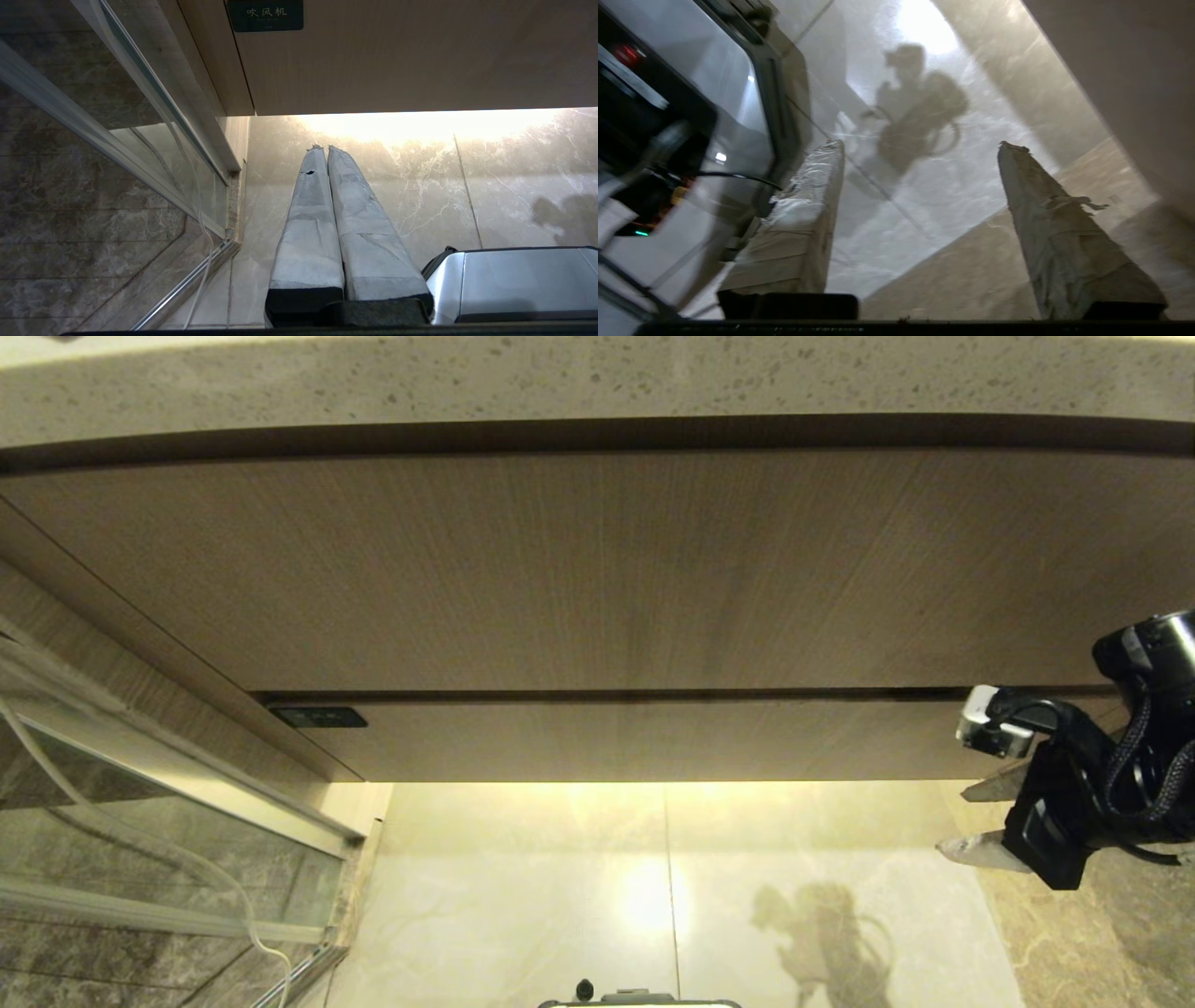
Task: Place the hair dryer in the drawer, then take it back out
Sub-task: Pull open the drawer
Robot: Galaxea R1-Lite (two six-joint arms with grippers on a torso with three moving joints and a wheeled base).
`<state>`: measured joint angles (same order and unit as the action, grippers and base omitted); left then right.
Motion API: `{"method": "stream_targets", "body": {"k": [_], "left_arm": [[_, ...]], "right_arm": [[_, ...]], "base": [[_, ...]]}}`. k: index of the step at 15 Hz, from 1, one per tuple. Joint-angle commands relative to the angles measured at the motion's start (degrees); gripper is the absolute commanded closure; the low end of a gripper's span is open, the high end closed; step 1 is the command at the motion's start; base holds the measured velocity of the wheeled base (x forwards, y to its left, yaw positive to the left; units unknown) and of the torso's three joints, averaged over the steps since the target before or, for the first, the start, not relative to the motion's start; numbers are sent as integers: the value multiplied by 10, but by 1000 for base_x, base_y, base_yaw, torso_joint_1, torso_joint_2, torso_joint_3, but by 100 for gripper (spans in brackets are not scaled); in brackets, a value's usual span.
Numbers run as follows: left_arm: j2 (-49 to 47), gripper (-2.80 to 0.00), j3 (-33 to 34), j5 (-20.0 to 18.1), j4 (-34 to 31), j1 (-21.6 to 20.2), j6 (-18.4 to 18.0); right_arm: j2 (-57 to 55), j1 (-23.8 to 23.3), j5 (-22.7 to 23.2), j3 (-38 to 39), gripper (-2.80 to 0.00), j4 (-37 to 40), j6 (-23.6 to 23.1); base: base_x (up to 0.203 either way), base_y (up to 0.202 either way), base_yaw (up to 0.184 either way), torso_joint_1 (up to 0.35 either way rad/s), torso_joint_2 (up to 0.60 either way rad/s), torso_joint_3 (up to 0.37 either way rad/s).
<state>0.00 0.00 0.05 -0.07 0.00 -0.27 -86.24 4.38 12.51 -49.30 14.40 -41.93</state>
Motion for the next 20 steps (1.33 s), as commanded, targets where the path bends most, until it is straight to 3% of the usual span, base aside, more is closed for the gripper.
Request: {"method": "stream_targets", "body": {"k": [1,5,10,15,20], "left_arm": [[0,0,0,0,0,0,0],[1,0,0,0,0,0,0],[1,0,0,0,0,0,0],[0,0,0,0,0,0,0],[1,0,0,0,0,0,0]], "right_arm": [[-5,0,2,6,-280,-4,-40],[-15,-1,17,56,-280,-124,-235],[-65,-3,71,129,-280,-295,-355],[-133,-5,82,113,-280,-361,-357],[-157,-5,81,113,-280,-478,-323]], "base": [[0,0,0,0,0,0],[0,0,0,0,0,0],[0,0,0,0,0,0],[0,0,0,0,0,0],[0,0,0,0,0,0]]}}
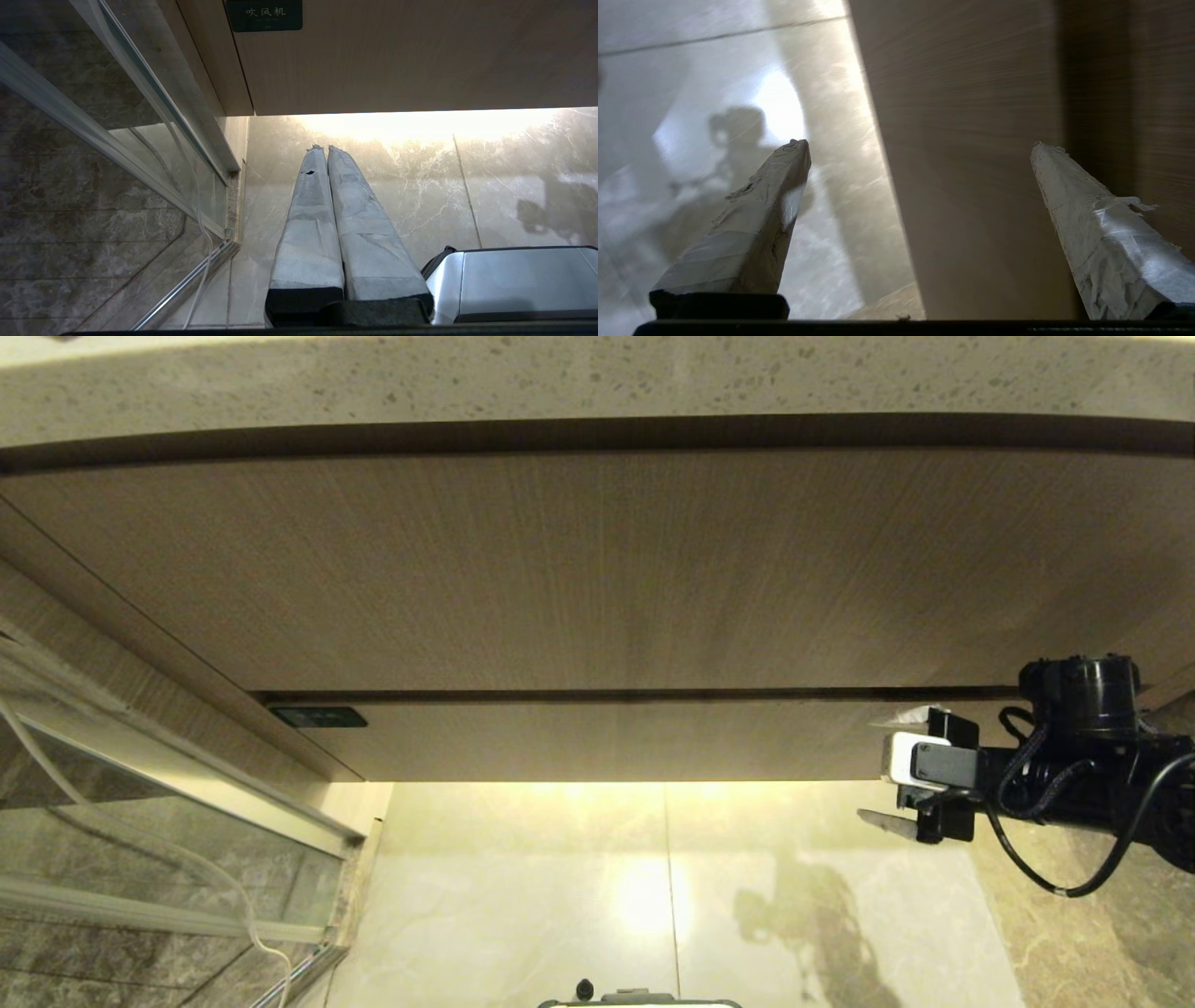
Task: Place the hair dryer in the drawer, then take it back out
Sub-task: Pull open the drawer
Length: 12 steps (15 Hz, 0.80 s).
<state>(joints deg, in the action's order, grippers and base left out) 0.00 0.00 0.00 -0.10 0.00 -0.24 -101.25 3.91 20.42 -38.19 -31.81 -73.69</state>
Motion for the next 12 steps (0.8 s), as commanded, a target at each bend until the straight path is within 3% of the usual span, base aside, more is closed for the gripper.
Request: {"method": "stream_targets", "body": {"k": [1,5,12], "left_arm": [[1,0,0,0,0,0,0],[1,0,0,0,0,0,0],[1,0,0,0,0,0,0]], "right_arm": [[-9,0,1,6,-280,-46,8],[-9,0,2,30,-280,-104,16],[-35,2,2,29,-280,-127,16]], "base": [[0,0,0,0,0,0],[0,0,0,0,0,0],[0,0,0,0,0,0]]}}
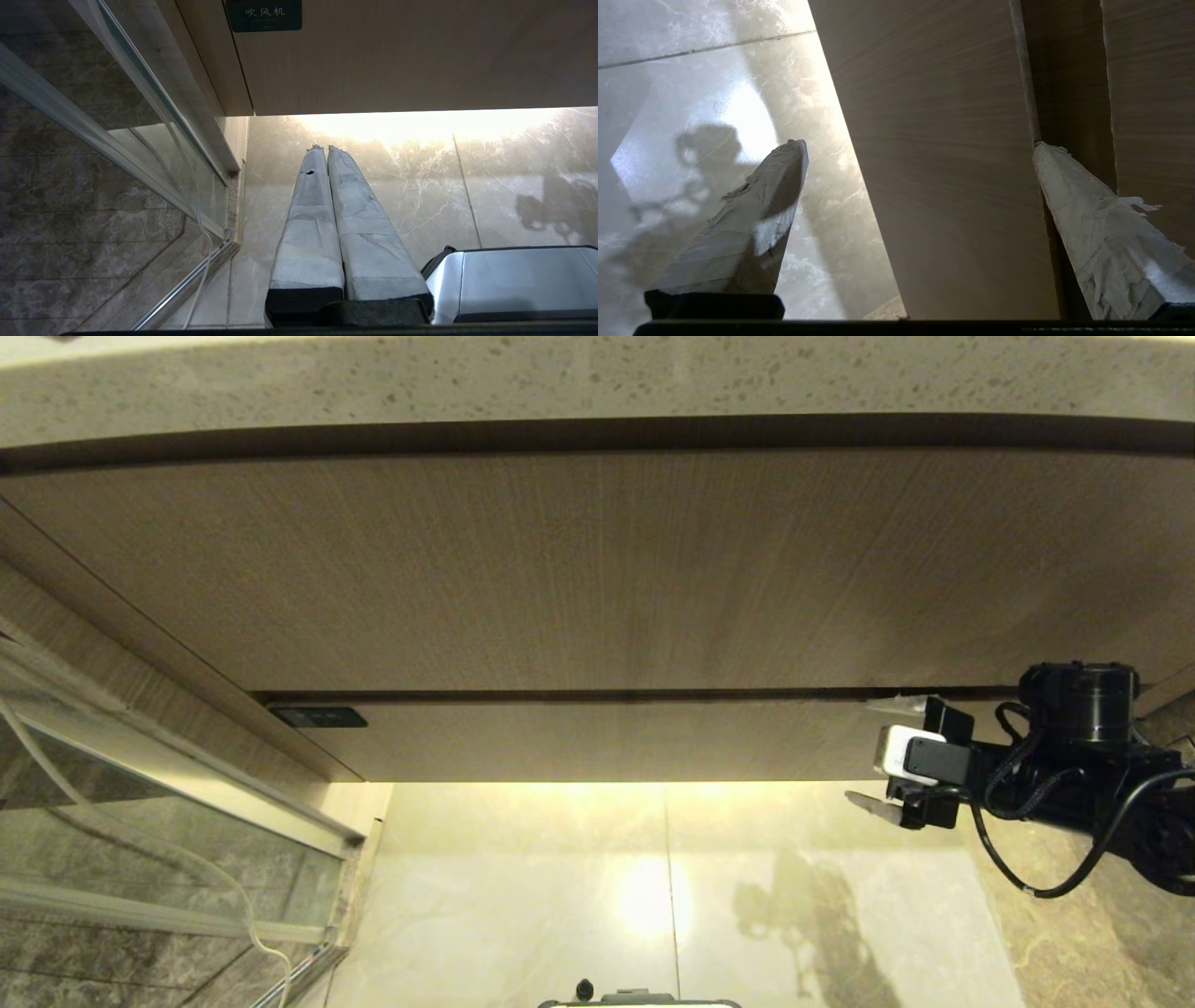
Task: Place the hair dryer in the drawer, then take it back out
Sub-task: Pull open the drawer
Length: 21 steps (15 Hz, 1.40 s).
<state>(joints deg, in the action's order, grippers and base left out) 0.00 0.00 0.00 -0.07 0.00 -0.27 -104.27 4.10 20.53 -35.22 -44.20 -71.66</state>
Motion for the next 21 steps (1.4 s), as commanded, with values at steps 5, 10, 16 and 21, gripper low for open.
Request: {"method": "stream_targets", "body": {"k": [5,10,16,21], "left_arm": [[0,0,0,0,0,0,0],[1,0,0,0,0,0,0],[1,0,0,0,0,0,0],[1,0,0,1,0,0,0]], "right_arm": [[-21,-1,2,-2,-280,-34,-3],[-54,-1,3,-5,-280,-59,-3],[-28,-8,4,20,-280,-66,7],[1,-8,1,38,-280,-59,6]], "base": [[0,0,0,0,0,0],[0,0,0,0,0,0],[0,0,0,0,0,0],[0,0,0,0,0,0]]}}
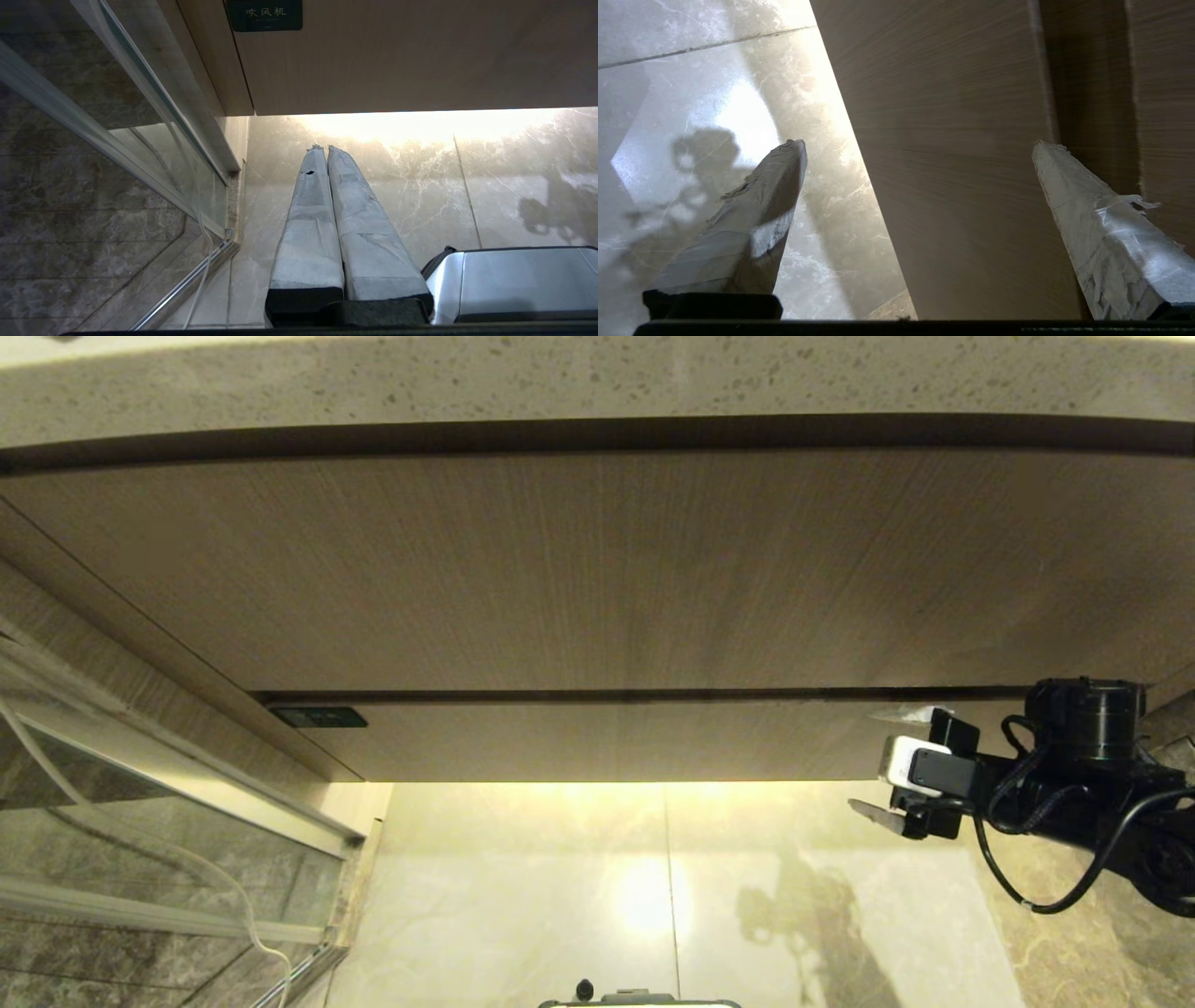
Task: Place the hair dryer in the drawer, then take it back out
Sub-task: Pull open the drawer
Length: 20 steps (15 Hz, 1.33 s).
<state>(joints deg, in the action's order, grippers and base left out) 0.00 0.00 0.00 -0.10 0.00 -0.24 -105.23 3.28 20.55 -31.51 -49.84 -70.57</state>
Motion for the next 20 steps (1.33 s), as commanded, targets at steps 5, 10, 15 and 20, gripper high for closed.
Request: {"method": "stream_targets", "body": {"k": [5,10,15,20], "left_arm": [[1,0,0,0,0,0,0],[1,0,0,0,0,0,0],[1,0,0,1,0,0,0],[1,0,0,0,0,0,0]], "right_arm": [[5,1,-1,-5,-280,-4,-5],[-6,1,-2,-22,-280,-9,-5],[-30,1,-1,-35,-280,-11,-5],[-58,1,-1,-57,-280,-39,-5]], "base": [[0,0,0,0,0,0],[0,0,0,0,0,0],[0,0,0,0,0,0],[0,0,0,0,0,0]]}}
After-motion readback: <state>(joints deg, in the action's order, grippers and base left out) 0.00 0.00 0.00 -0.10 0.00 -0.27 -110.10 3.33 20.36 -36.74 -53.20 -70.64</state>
